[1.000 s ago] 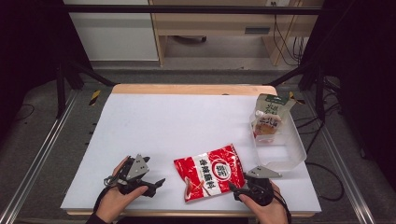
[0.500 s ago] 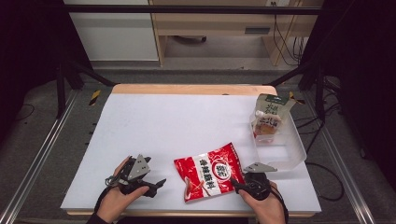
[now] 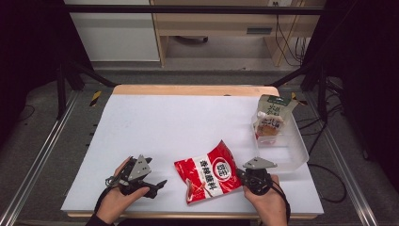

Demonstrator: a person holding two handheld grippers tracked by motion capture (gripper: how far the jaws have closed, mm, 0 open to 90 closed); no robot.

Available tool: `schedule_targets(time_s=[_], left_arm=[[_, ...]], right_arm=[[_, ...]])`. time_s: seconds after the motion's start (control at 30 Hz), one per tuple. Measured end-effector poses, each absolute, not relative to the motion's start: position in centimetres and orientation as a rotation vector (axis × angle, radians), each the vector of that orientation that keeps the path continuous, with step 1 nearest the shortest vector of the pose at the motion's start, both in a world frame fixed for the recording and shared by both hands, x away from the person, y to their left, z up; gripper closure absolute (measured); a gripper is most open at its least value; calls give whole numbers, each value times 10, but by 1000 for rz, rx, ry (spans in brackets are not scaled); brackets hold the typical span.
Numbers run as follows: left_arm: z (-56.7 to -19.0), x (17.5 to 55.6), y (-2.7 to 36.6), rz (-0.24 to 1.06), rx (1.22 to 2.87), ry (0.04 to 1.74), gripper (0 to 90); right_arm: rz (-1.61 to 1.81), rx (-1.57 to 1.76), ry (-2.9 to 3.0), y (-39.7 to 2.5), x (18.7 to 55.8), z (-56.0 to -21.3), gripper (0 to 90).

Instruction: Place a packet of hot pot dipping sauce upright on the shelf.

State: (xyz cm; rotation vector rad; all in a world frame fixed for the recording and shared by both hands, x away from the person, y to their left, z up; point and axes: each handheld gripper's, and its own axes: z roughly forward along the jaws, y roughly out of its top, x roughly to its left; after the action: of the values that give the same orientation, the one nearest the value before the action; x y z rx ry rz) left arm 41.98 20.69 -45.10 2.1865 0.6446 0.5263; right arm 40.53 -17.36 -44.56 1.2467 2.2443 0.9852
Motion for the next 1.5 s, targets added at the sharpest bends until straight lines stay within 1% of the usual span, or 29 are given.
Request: schedule_targets(time_s=[0.2, 0.4, 0.57, 0.67, 0.77, 0.93, 1.1, 1.3, 1.5], left_arm=[[-447, 420, 211, 539, 2182, 648, 78], [-445, 420, 215, 542, 2173, 661, 78], [-437, 419, 218, 559, 2172, 651, 78], [-431, 420, 220, 548, 2170, 644, 78], [-424, 421, 223, 521, 2195, 656, 77], [-410, 426, 232, 564, 2229, 660, 75], [-391, 430, 244, 615, 2230, 691, 74], [-373, 435, 259, 605, 2203, 709, 73], [-360, 442, 259, 582, 2211, 694, 69]], right_arm=[[973, 1103, 2304, -156, 421, -423, 900], [968, 1034, 2331, -146, 442, -408, 900], [957, 955, 2350, -138, 454, -395, 900], [953, 894, 2361, -131, 458, -383, 900], [953, 811, 2385, -121, 461, -370, 900], [945, 709, 2403, -104, 466, -354, 900], [962, 649, 2402, -91, 469, -336, 900], [955, 555, 2411, -76, 467, -320, 900], [941, 482, 2427, -64, 468, -312, 900]])
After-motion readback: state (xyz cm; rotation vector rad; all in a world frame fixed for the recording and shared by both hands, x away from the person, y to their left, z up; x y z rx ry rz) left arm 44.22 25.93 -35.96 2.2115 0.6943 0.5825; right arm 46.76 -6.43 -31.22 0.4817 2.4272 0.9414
